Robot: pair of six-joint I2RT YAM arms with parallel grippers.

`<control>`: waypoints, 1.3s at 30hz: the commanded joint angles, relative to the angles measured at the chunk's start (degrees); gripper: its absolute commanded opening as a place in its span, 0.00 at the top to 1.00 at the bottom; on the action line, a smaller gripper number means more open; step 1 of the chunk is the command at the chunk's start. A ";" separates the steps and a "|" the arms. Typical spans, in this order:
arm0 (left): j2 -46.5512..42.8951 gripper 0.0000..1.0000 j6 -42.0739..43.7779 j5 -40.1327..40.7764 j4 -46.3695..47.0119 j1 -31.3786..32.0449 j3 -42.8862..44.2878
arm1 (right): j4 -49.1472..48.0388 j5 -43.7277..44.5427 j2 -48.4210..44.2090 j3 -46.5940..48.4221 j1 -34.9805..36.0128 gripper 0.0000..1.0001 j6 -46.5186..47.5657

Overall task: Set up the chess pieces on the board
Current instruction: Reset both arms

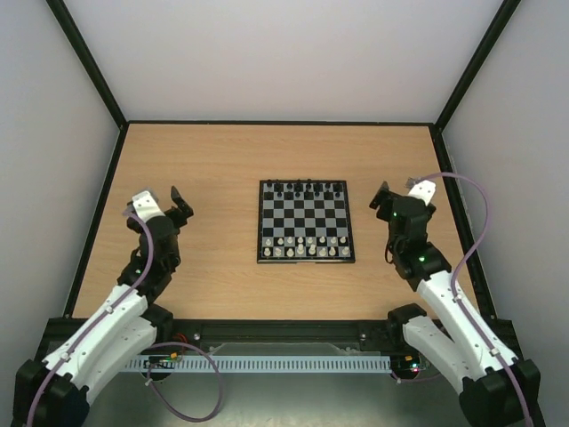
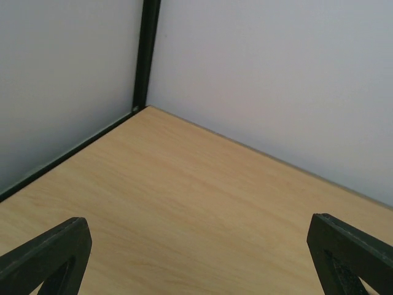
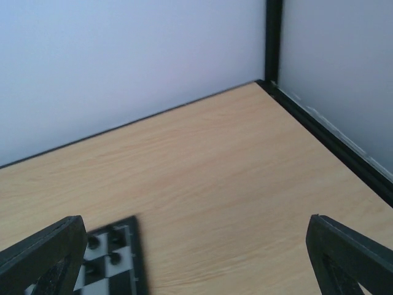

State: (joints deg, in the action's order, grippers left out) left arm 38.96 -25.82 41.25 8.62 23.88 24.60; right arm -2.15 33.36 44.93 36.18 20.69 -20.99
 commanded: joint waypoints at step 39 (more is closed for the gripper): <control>47.51 0.00 11.82 -7.68 41.51 -21.44 0.32 | -59.08 5.98 36.27 -20.24 -10.48 0.01 8.37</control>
State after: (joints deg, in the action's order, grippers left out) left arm 86.06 -15.03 32.97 47.24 2.00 23.88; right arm -52.23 38.41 81.47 18.46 12.21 -13.45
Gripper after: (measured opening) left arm 0.995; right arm 0.986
